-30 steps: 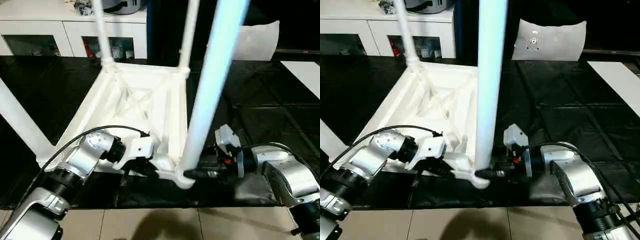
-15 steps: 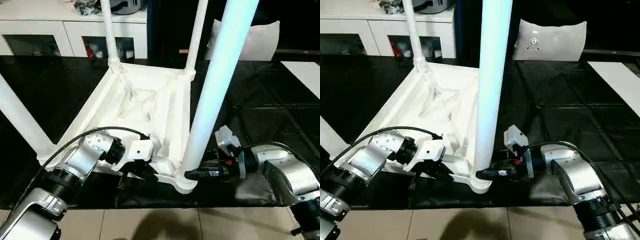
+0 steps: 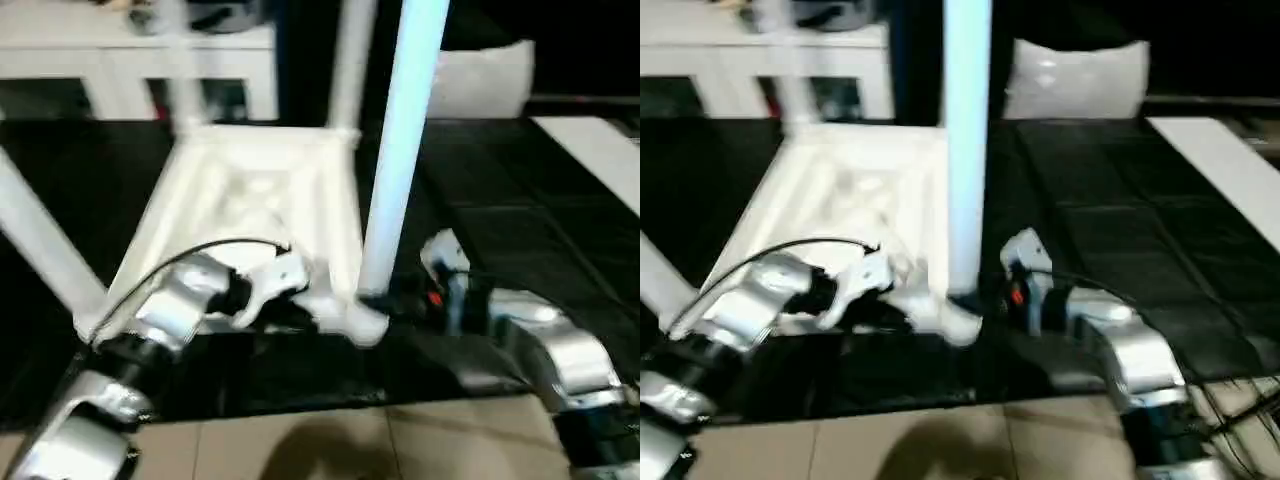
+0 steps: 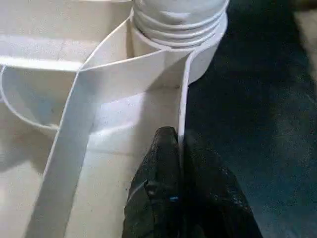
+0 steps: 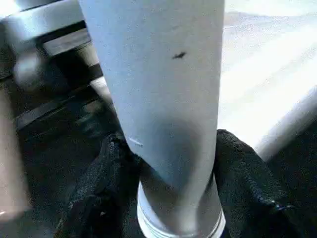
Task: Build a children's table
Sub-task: Rotate leg to tighten
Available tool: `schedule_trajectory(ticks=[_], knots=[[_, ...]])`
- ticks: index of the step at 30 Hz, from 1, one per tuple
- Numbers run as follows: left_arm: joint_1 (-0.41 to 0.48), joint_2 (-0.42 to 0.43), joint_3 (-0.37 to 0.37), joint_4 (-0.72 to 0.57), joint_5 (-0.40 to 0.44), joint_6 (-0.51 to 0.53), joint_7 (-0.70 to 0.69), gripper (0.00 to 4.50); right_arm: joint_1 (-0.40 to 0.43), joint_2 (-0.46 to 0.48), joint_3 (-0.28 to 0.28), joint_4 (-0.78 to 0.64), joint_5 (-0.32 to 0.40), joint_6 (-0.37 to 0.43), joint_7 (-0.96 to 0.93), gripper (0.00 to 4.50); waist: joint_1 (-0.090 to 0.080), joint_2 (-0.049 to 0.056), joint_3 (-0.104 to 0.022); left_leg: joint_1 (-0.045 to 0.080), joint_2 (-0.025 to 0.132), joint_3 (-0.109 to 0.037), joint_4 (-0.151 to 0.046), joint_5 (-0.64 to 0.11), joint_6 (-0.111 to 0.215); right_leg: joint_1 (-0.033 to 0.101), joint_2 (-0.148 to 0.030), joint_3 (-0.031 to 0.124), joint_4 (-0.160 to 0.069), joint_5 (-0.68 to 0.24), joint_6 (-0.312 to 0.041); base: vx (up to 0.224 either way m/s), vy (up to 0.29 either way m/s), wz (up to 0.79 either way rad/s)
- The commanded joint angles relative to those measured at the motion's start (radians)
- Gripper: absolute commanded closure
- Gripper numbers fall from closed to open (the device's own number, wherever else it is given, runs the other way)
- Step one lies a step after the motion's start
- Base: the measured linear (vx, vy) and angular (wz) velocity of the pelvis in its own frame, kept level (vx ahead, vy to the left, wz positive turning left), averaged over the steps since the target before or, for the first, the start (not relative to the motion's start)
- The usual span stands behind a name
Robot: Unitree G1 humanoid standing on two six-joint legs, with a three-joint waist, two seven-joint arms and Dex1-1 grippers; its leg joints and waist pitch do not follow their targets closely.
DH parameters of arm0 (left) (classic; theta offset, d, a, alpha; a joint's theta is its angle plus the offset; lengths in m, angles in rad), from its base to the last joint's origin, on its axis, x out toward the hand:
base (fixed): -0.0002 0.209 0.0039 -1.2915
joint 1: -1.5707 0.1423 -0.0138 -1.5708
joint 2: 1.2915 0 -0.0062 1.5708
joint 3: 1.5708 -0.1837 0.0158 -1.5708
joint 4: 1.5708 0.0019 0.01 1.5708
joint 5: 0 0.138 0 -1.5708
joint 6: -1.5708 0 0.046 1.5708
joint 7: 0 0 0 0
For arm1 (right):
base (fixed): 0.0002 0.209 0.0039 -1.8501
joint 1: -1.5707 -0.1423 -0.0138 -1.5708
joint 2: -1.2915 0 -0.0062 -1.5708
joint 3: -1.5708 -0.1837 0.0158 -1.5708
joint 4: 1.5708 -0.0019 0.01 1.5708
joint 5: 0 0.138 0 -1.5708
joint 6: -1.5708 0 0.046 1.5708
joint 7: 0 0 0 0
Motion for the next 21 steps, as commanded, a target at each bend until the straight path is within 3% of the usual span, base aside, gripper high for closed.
schedule_trajectory(ticks=[1,5,9,10,14,15,19,21], knots=[[-0.069,-0.111,0.047,-0.019,-0.036,0.052,0.150,4.50,-0.041,0.111,0.066,0.031,-0.040,0.055,-0.154,2.54,-0.002,0.000,-0.065,-0.008,0.003,0.002,-0.062,-0.166,0.026,0.062,-0.074,0.034,-0.100,-0.524,-0.035,0.000,0.000,0.00],[-0.088,-0.181,0.076,-0.003,-0.017,0.099,0.287,4.50,-0.079,0.219,0.025,0.075,-0.083,0.080,-0.360,2.55,-0.020,-0.002,-0.070,-0.007,0.003,0.002,-0.061,-0.153,0.046,0.061,-0.073,0.037,-0.102,-0.485,-0.049,0.000,0.000,0.00],[-0.095,-0.231,0.086,-0.003,-0.002,0.131,0.351,4.50,-0.103,0.273,0.015,0.114,-0.125,0.034,-0.466,2.55,-0.020,0.000,-0.075,-0.011,0.010,0.002,-0.064,-0.103,0.061,0.065,-0.075,0.047,-0.083,-0.371,-0.090,0.000,0.000,0.00],[-0.098,-0.233,0.084,0.000,0.003,0.133,0.357,4.50,-0.105,0.282,0.008,0.117,-0.131,0.018,-0.469,2.00,-0.017,-0.003,-0.077,-0.013,0.012,0.002,-0.063,-0.085,0.072,0.068,-0.076,0.050,-0.077,-0.326,-0.103,0.000,0.000,0.00],[-0.098,-0.203,0.072,0.011,0.018,0.105,0.335,4.50,-0.100,0.269,0.002,0.099,-0.129,-0.007,-0.438,1.81,-0.014,0.001,-0.081,-0.016,0.017,0.001,-0.062,-0.014,0.100,0.074,-0.077,0.057,-0.053,-0.163,-0.161,0.000,0.000,0.00],[-0.096,-0.196,0.070,0.010,0.019,0.102,0.330,4.50,-0.097,0.263,0.000,0.095,-0.126,-0.008,-0.433,1.51,-0.014,0.001,-0.081,-0.016,0.017,0.001,-0.062,-0.015,0.103,0.075,-0.079,0.057,-0.052,-0.159,-0.166,0.000,0.000,0.00],[-0.084,-0.162,0.059,0.000,0.026,0.080,0.300,4.50,-0.081,0.230,-0.010,0.081,-0.114,-0.043,-0.392,1.23,-0.013,0.002,-0.078,-0.014,0.017,0.003,-0.063,-0.045,0.104,0.076,-0.081,0.058,-0.058,-0.195,-0.168,0.000,0.000,0.00],[-0.071,-0.126,0.048,-0.003,0.027,0.046,0.252,4.50,-0.056,0.153,0.009,0.059,-0.105,-0.124,-0.279,0.94,-0.010,0.002,-0.074,-0.012,0.018,0.005,-0.064,-0.073,0.098,0.075,-0.080,0.057,-0.065,-0.246,-0.150,0.000,0.000,0.00]])
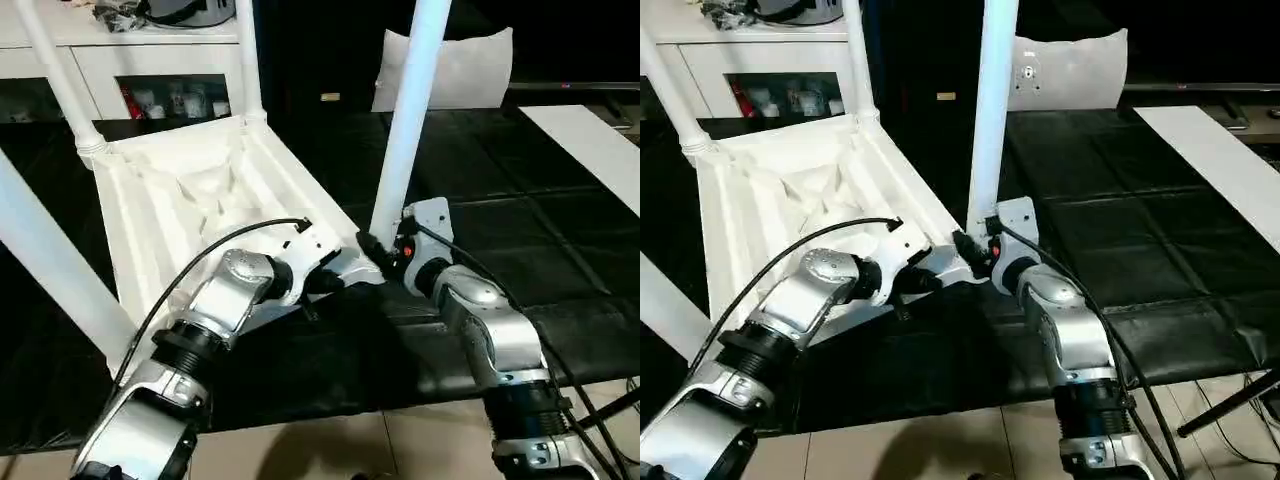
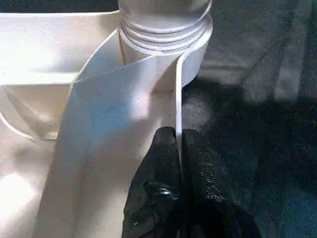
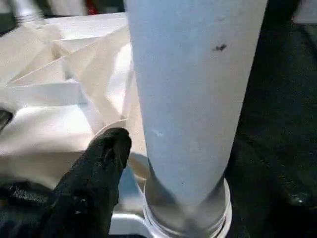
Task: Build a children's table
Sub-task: Rotate leg to tighten
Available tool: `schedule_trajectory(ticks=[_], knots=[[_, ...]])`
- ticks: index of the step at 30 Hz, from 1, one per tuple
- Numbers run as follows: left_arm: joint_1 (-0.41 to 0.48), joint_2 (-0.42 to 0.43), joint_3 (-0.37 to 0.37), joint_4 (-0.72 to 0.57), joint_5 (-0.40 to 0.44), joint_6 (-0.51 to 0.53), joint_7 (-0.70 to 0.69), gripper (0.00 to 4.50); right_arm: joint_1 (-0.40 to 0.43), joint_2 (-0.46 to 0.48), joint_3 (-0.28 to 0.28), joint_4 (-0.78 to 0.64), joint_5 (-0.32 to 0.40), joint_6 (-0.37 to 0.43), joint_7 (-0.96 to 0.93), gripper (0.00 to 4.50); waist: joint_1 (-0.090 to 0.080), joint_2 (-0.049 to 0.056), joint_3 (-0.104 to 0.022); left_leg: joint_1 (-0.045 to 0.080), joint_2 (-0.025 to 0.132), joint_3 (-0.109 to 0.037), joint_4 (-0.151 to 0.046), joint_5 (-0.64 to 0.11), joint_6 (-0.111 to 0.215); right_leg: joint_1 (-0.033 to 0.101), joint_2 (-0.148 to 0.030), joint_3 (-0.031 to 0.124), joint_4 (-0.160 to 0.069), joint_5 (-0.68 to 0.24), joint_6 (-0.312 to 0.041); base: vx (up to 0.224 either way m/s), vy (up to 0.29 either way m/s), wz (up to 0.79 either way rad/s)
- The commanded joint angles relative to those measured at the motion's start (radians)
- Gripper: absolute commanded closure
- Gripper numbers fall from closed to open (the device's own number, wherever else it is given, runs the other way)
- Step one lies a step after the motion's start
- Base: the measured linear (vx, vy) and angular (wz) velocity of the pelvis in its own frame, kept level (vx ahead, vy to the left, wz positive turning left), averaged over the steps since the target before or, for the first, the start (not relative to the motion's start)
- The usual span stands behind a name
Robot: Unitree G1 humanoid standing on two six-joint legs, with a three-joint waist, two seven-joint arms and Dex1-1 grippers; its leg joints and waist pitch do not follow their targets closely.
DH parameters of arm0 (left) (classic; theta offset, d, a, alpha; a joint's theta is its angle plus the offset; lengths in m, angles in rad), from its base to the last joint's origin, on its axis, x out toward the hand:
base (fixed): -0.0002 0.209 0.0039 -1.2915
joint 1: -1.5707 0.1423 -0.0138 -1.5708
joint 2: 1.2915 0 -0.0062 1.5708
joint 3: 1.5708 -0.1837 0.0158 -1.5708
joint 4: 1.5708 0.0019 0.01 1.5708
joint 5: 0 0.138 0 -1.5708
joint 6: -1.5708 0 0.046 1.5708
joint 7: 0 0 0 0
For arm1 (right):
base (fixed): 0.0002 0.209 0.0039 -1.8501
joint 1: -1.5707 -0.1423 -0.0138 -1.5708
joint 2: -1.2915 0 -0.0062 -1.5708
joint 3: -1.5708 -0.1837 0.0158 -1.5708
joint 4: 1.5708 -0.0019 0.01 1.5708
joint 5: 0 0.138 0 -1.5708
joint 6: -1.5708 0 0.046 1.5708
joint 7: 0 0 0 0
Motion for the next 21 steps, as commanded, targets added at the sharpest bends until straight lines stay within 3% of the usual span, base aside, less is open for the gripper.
schedule_trajectory(ticks=[1,6,7,10,12,16,21], knots=[[-0.020,0.021,0.003,-0.045,-0.006,-0.064,-0.035,4.50,0.022,-0.044,0.056,-0.040,0.028,-0.060,0.130,0.94,0.011,0.001,-0.074,-0.006,0.018,0.006,-0.058,-0.081,0.092,0.080,-0.081,0.058,-0.069,-0.267,-0.131,0.000,0.000,0.00],[-0.005,0.055,-0.007,-0.049,-0.026,-0.124,-0.122,4.50,0.038,-0.118,0.030,-0.047,0.056,-0.077,0.234,0.48,0.023,0.002,-0.073,-0.002,0.018,0.007,-0.059,-0.090,0.087,0.075,-0.079,0.058,-0.071,-0.299,-0.121,0.000,0.000,0.00],[0.001,0.085,-0.023,-0.039,-0.025,-0.172,-0.172,4.50,0.046,-0.173,0.025,-0.054,0.075,-0.083,0.324,0.48,0.025,0.001,-0.073,-0.003,0.019,0.005,-0.060,-0.098,0.091,0.077,-0.079,0.057,-0.072,-0.303,-0.121,0.000,0.000,0.00],[0.009,0.114,-0.041,-0.038,-0.036,-0.219,-0.238,4.50,0.050,-0.224,0.036,-0.054,0.101,-0.106,0.413,0.07,0.031,0.004,-0.074,-0.003,0.023,0.005,-0.060,-0.094,0.097,0.075,-0.079,0.059,-0.068,-0.277,-0.125,0.000,0.000,0.00],[0.018,0.142,-0.062,-0.049,-0.043,-0.253,-0.313,4.50,0.052,-0.263,0.055,-0.057,0.117,-0.112,0.487,0.01,0.037,-0.001,-0.074,-0.001,0.021,0.006,-0.059,-0.100,0.097,0.074,-0.080,0.058,-0.068,-0.285,-0.128,0.000,0.000,0.00],[0.029,0.190,-0.094,-0.075,-0.048,-0.296,-0.420,4.50,0.046,-0.323,0.093,-0.059,0.116,-0.119,0.590,0.01,0.051,0.001,-0.075,0.002,0.028,0.007,-0.061,-0.081,0.092,0.071,-0.081,0.062,-0.060,-0.254,-0.148,0.000,0.000,0.00],[0.037,0.223,-0.116,-0.092,-0.050,-0.343,-0.497,4.50,0.025,-0.367,0.129,-0.037,0.131,-0.124,0.709,0.01,0.073,0.002,-0.075,0.004,0.030,0.008,-0.061,-0.092,0.085,0.070,-0.084,0.062,-0.059,-0.265,-0.146,0.000,0.000,0.00]])
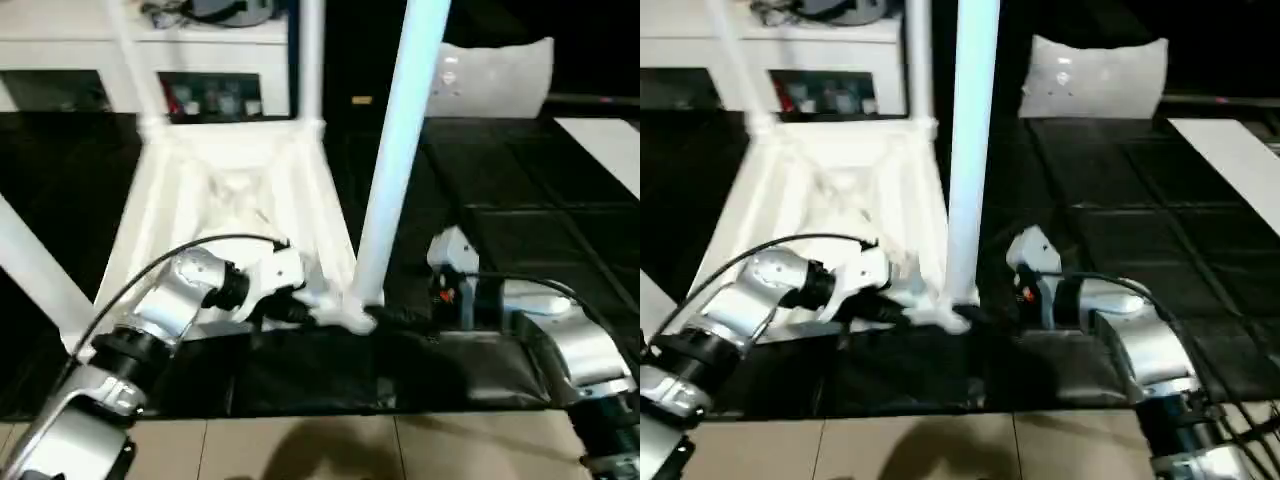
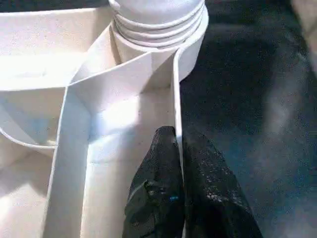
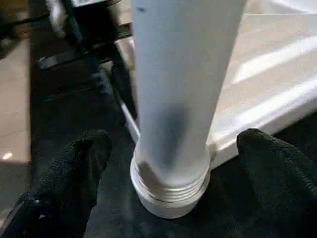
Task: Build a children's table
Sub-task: Rotate leg to tighten
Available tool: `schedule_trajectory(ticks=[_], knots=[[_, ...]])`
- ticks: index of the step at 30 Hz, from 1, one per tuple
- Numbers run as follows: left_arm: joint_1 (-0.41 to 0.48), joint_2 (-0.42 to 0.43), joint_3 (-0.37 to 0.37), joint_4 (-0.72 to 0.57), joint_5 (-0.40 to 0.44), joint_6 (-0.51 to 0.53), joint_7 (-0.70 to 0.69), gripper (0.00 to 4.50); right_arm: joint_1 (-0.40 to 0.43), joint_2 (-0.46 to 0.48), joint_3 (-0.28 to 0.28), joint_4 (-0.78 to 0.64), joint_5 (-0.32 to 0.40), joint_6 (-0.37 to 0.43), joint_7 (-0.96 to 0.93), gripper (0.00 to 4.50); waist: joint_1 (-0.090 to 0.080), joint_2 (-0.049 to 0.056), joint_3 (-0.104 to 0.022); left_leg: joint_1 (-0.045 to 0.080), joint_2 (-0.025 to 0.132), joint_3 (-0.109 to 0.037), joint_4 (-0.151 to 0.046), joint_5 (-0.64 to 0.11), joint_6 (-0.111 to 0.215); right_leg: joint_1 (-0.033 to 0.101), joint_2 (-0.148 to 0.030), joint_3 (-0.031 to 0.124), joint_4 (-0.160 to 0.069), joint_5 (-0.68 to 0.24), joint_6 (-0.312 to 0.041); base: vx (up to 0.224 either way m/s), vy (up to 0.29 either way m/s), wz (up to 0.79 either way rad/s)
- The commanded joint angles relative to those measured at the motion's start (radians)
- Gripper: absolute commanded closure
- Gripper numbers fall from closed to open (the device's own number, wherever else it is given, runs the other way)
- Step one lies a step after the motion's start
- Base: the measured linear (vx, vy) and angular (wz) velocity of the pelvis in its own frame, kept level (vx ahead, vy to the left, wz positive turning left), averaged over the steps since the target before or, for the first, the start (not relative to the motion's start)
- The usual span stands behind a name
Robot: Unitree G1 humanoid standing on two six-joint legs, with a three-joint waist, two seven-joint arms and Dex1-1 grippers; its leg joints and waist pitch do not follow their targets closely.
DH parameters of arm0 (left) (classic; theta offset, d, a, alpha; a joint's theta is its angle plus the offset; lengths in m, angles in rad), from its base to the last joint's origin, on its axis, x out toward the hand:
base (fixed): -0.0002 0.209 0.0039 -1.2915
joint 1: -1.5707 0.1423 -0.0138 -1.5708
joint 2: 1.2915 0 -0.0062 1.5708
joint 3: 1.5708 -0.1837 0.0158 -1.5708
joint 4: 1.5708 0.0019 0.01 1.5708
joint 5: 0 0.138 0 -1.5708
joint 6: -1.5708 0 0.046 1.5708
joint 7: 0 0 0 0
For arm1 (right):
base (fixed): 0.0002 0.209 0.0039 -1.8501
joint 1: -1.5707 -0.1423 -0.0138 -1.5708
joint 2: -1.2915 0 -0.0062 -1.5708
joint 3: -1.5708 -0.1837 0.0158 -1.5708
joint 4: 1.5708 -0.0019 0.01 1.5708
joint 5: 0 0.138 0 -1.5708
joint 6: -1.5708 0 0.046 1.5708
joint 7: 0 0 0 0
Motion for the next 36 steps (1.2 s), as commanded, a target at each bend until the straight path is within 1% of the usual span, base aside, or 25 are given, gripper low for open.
schedule_trajectory(ticks=[1,2,3,4,6,7,9,12,14,17,18,22,23,24,27,28,29,30,34,36], knots=[[-0.012,-0.005,-0.038,-0.060,-0.006,-0.048,-0.070,4.50,-0.021,-0.018,0.014,0.003,0.019,-0.012,0.057,0.01,-0.005,-0.003,-0.075,0.001,0.028,0.008,-0.065,-0.095,0.085,0.072,-0.082,0.060,-0.059,-0.275,-0.142,0.000,0.000,0.00],[-0.011,0.000,-0.043,-0.062,-0.006,-0.056,-0.083,4.50,-0.024,-0.023,0.020,0.008,0.027,-0.008,0.081,0.01,-0.003,-0.001,-0.074,0.002,0.028,0.008,-0.065,-0.099,0.083,0.070,-0.083,0.059,-0.062,-0.293,-0.136,0.000,0.000,0.00],[-0.009,0.003,-0.046,-0.065,-0.008,-0.059,-0.094,4.50,-0.027,-0.027,0.027,0.011,0.034,-0.003,0.101,0.01,-0.003,-0.004,-0.073,0.001,0.028,0.008,-0.065,-0.100,0.082,0.070,-0.082,0.059,-0.064,-0.300,-0.131,0.000,0.000,0.00],[-0.006,0.007,-0.048,-0.070,-0.011,-0.063,-0.104,4.50,-0.029,-0.031,0.034,0.011,0.042,0.000,0.121,0.18,0.000,-0.003,-0.074,0.002,0.029,0.008,-0.065,-0.097,0.081,0.070,-0.084,0.060,-0.063,-0.305,-0.129,0.000,0.000,0.00],[-0.004,0.010,-0.050,-0.075,-0.013,-0.065,-0.111,4.50,-0.030,-0.034,0.040,0.012,0.047,0.002,0.136,0.18,0.001,-0.004,-0.073,0.001,0.029,0.008,-0.065,-0.095,0.079,0.069,-0.083,0.060,-0.063,-0.306,-0.128,0.000,0.000,0.00],[0.001,0.020,-0.057,-0.088,-0.016,-0.067,-0.128,4.50,-0.032,-0.038,0.048,0.013,0.056,0.012,0.162,0.18,0.002,-0.005,-0.075,0.001,0.030,0.007,-0.065,-0.095,0.078,0.072,-0.084,0.059,-0.061,-0.307,-0.129,0.000,0.000,0.00],[0.008,0.026,-0.062,-0.100,-0.019,-0.068,-0.142,4.50,-0.035,-0.034,0.049,0.014,0.066,0.025,0.176,0.46,0.002,-0.005,-0.075,0.000,0.031,0.008,-0.065,-0.091,0.078,0.070,-0.084,0.060,-0.061,-0.306,-0.128,0.000,0.000,0.00],[0.011,0.028,-0.064,-0.105,-0.021,-0.067,-0.148,4.50,-0.037,-0.030,0.049,0.016,0.071,0.034,0.187,0.64,0.002,-0.006,-0.074,0.000,0.029,0.008,-0.065,-0.088,0.076,0.070,-0.082,0.059,-0.062,-0.313,-0.124,0.000,0.000,0.00],[0.013,0.030,-0.064,-0.107,-0.021,-0.070,-0.150,4.50,-0.039,-0.031,0.055,0.017,0.086,0.056,0.205,0.89,0.002,-0.004,-0.074,0.001,0.028,0.009,-0.065,-0.096,0.074,0.069,-0.082,0.058,-0.065,-0.326,-0.119,0.000,0.000,0.00],[0.013,0.033,-0.065,-0.109,-0.020,-0.073,-0.152,4.50,-0.045,-0.037,0.066,0.027,0.094,0.079,0.227,1.02,0.003,-0.004,-0.076,0.000,0.028,0.008,-0.064,-0.088,0.074,0.070,-0.082,0.058,-0.064,-0.320,-0.118,0.000,0.000,0.00],[0.013,0.034,-0.065,-0.108,-0.018,-0.074,-0.152,4.50,-0.046,-0.038,0.069,0.030,0.091,0.078,0.230,1.09,0.003,-0.003,-0.075,0.000,0.028,0.008,-0.064,-0.087,0.073,0.070,-0.081,0.057,-0.064,-0.319,-0.119,0.000,0.000,0.00],[0.012,0.036,-0.065,-0.102,-0.014,-0.080,-0.151,4.50,-0.045,-0.039,0.073,0.034,0.085,0.074,0.237,1.43,0.003,-0.004,-0.075,-0.001,0.026,0.009,-0.064,-0.088,0.069,0.071,-0.081,0.057,-0.065,-0.327,-0.114,0.000,0.000,0.00],[0.013,0.037,-0.065,-0.102,-0.014,-0.080,-0.151,4.50,-0.046,-0.039,0.074,0.033,0.086,0.076,0.237,1.64,0.002,-0.004,-0.075,-0.001,0.027,0.009,-0.063,-0.088,0.070,0.070,-0.081,0.057,-0.065,-0.327,-0.112,0.000,0.000,0.00],[0.013,0.037,-0.065,-0.101,-0.014,-0.080,-0.150,4.50,-0.048,-0.038,0.074,0.032,0.088,0.077,0.237,1.73,0.003,-0.004,-0.076,-0.001,0.027,0.009,-0.063,-0.085,0.070,0.070,-0.080,0.057,-0.065,-0.324,-0.112,0.000,0.000,0.00],[0.015,0.036,-0.064,-0.098,-0.011,-0.082,-0.145,4.50,-0.047,-0.034,0.074,0.024,0.094,0.086,0.239,1.83,0.002,-0.004,-0.076,-0.001,0.026,0.009,-0.063,-0.083,0.070,0.070,-0.080,0.057,-0.064,-0.322,-0.112,0.000,0.000,0.00],[0.016,0.035,-0.064,-0.098,-0.011,-0.082,-0.143,4.50,-0.046,-0.033,0.075,0.021,0.098,0.090,0.240,1.93,0.002,-0.004,-0.076,-0.001,0.027,0.009,-0.063,-0.080,0.070,0.070,-0.079,0.057,-0.064,-0.320,-0.113,0.000,0.000,0.00],[0.016,0.035,-0.064,-0.098,-0.011,-0.082,-0.143,4.50,-0.046,-0.033,0.075,0.021,0.098,0.090,0.240,2.17,0.002,-0.004,-0.077,-0.001,0.027,0.008,-0.063,-0.079,0.071,0.070,-0.080,0.057,-0.063,-0.313,-0.115,0.000,0.000,0.00],[0.017,0.035,-0.064,-0.098,-0.010,-0.081,-0.141,4.50,-0.044,-0.031,0.075,0.017,0.104,0.095,0.240,2.17,0.002,-0.005,-0.077,-0.001,0.027,0.009,-0.063,-0.078,0.071,0.071,-0.080,0.057,-0.063,-0.312,-0.115,0.000,0.000,0.00],[0.022,0.024,-0.053,-0.106,-0.022,-0.050,-0.125,4.50,-0.022,-0.012,0.073,-0.017,0.137,0.128,0.234,2.32,0.003,-0.005,-0.076,0.000,0.028,0.009,-0.063,-0.080,0.069,0.070,-0.081,0.058,-0.063,-0.317,-0.114,0.000,0.000,0.00],[0.017,0.006,-0.032,-0.110,-0.028,0.005,-0.081,4.50,0.001,0.016,0.058,-0.054,0.162,0.154,0.194,2.39,0.005,-0.005,-0.076,0.000,0.028,0.008,-0.064,-0.079,0.068,0.069,-0.080,0.058,-0.064,-0.321,-0.111,0.000,0.000,0.00]])
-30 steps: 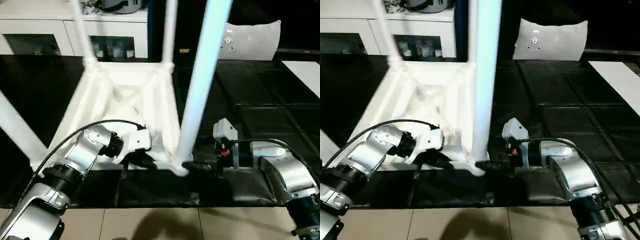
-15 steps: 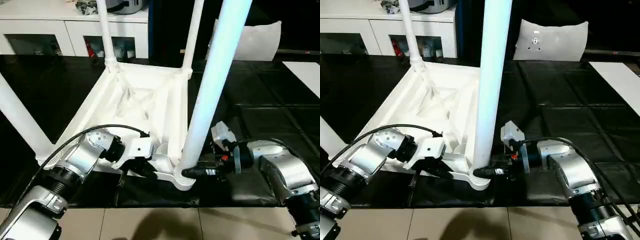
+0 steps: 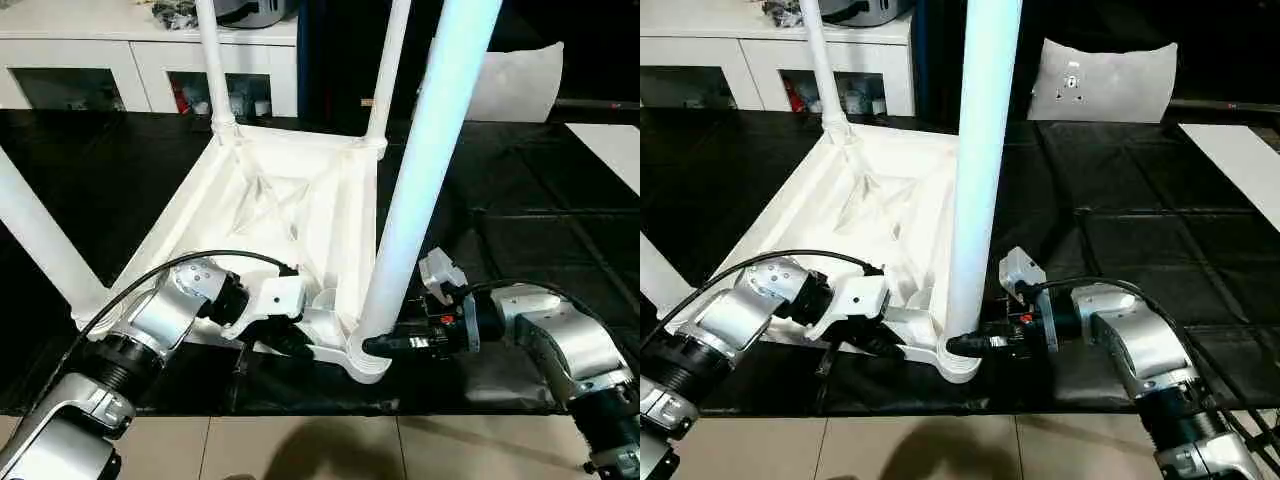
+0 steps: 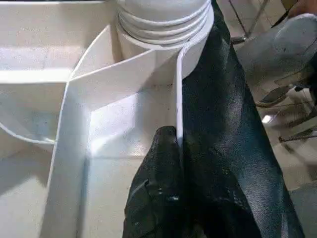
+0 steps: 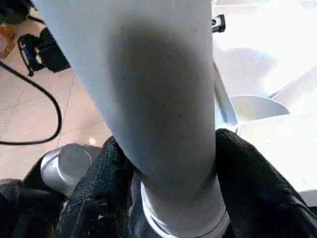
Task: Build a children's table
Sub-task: Rotate leg to tighten
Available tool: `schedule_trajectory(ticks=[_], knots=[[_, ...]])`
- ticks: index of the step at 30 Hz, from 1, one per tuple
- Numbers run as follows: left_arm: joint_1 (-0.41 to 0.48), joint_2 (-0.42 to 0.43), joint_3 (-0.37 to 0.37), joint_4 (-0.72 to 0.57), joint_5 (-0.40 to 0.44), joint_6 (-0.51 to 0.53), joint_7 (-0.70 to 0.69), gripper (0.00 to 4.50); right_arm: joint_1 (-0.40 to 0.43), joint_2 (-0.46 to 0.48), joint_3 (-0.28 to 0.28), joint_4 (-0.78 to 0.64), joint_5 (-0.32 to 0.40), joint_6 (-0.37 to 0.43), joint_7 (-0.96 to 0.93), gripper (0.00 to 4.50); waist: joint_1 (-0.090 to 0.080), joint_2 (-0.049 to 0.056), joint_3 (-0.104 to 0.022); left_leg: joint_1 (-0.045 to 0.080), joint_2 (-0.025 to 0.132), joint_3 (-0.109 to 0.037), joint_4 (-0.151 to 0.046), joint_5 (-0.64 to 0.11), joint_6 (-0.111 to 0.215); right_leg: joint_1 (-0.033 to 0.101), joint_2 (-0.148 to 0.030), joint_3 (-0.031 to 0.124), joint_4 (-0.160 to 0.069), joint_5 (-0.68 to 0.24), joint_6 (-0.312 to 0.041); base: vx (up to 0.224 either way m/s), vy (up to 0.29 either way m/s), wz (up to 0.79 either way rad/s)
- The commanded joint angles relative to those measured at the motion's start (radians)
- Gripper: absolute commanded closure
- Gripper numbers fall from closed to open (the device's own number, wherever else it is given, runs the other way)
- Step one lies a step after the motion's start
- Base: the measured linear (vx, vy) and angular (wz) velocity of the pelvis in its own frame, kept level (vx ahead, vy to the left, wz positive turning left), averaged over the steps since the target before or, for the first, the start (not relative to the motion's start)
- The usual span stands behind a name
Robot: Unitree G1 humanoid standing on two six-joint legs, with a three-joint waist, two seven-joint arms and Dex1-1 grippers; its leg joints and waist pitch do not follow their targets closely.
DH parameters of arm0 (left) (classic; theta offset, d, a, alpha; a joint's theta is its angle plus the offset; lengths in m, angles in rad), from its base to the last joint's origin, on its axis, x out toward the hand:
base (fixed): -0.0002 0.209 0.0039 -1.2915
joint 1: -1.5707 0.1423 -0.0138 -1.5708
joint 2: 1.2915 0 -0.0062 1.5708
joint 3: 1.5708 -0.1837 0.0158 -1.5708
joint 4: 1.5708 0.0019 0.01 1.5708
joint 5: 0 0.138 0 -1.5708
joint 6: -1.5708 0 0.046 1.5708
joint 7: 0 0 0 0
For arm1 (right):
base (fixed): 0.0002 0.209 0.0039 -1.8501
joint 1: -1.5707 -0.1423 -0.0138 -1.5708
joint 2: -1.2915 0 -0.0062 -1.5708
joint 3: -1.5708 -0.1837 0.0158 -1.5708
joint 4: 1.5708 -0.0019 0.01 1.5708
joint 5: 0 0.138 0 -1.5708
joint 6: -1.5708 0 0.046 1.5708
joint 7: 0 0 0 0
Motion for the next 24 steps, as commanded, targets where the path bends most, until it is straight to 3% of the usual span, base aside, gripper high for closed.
schedule_trajectory(ticks=[1,6,7,10,13,15,16,17,18,21,23,24], knots=[[-0.013,-0.023,0.014,-0.033,-0.016,0.035,0.039,4.50,0.015,0.028,0.001,-0.060,0.065,0.030,-0.003,2.40,-0.004,-0.001,-0.076,0.003,0.028,0.007,-0.065,-0.081,0.065,0.066,-0.081,0.058,-0.066,-0.321,-0.116,0.000,0.000,0.00],[-0.024,-0.061,0.065,-0.046,-0.038,0.143,0.128,4.50,0.046,0.106,-0.034,-0.095,0.063,0.075,-0.161,2.42,-0.015,-0.003,-0.070,0.003,0.017,0.008,-0.066,-0.120,0.044,0.067,-0.080,0.050,-0.083,-0.427,-0.077,0.000,0.000,0.00],[-0.031,-0.092,0.095,-0.055,-0.037,0.212,0.204,4.50,0.056,0.149,-0.034,-0.102,0.022,0.084,-0.260,2.42,-0.022,-0.001,-0.069,0.003,0.017,0.008,-0.067,-0.125,0.038,0.064,-0.078,0.049,-0.086,-0.447,-0.067,0.000,0.000,0.00],[-0.039,-0.137,0.126,-0.061,-0.031,0.275,0.299,4.50,0.058,0.213,-0.042,-0.100,-0.026,0.093,-0.392,2.43,-0.046,-0.005,-0.066,-0.003,0.008,0.004,-0.065,-0.148,0.020,0.068,-0.077,0.037,-0.097,-0.502,-0.038,0.000,0.000,0.00],[-0.051,-0.213,0.158,-0.056,-0.010,0.344,0.440,4.50,0.046,0.317,-0.053,-0.098,-0.082,0.143,-0.578,2.47,-0.074,-0.007,-0.065,-0.005,0.003,0.005,-0.061,-0.148,0.031,0.063,-0.072,0.036,-0.102,-0.511,-0.030,0.000,0.000,0.00],[-0.063,-0.262,0.174,-0.037,0.015,0.376,0.539,4.50,0.035,0.382,-0.057,-0.088,-0.121,0.163,-0.693,2.48,-0.084,-0.007,-0.067,-0.004,0.000,0.005,-0.058,-0.144,0.034,0.061,-0.071,0.034,-0.105,-0.515,-0.027,0.000,0.000,0.00],[-0.068,-0.275,0.177,-0.026,0.023,0.380,0.566,4.50,0.029,0.404,-0.063,-0.081,-0.131,0.167,-0.731,2.49,-0.085,-0.005,-0.069,-0.001,-0.002,0.006,-0.057,-0.142,0.040,0.061,-0.071,0.034,-0.107,-0.517,-0.025,0.000,0.000,0.00],[-0.076,-0.295,0.180,-0.009,0.034,0.381,0.610,4.50,0.021,0.437,-0.080,-0.069,-0.134,0.182,-0.788,2.49,-0.088,-0.018,-0.070,-0.004,-0.002,0.007,-0.057,-0.137,0.047,0.062,-0.070,0.035,-0.106,-0.512,-0.023,0.000,0.000,0.00],[-0.082,-0.307,0.182,0.005,0.040,0.379,0.635,4.50,0.014,0.450,-0.083,-0.058,-0.143,0.181,-0.815,2.49,-0.085,-0.008,-0.072,-0.002,0.002,0.005,-0.059,-0.119,0.058,0.061,-0.071,0.039,-0.100,-0.474,-0.036,0.000,0.000,0.00],[-0.105,-0.356,0.195,0.048,0.046,0.370,0.722,4.50,-0.018,0.501,-0.111,0.004,-0.184,0.145,-0.931,2.49,-0.086,-0.006,-0.073,-0.003,0.008,0.004,-0.062,-0.099,0.061,0.060,-0.072,0.044,-0.091,-0.418,-0.060,0.000,0.000,0.00],[-0.111,-0.358,0.195,0.048,0.042,0.370,0.716,4.50,-0.023,0.501,-0.124,0.012,-0.173,0.119,-0.920,1.82,-0.082,-0.009,-0.074,-0.005,0.008,0.005,-0.062,-0.093,0.066,0.065,-0.076,0.047,-0.088,-0.394,-0.066,0.000,0.000,0.00],[-0.111,-0.360,0.195,0.045,0.045,0.373,0.715,4.50,-0.023,0.504,-0.128,0.009,-0.176,0.117,-0.920,1.82,-0.079,-0.009,-0.075,-0.008,0.010,0.004,-0.062,-0.080,0.073,0.068,-0.077,0.050,-0.082,-0.367,-0.072,0.000,0.000,0.00]])
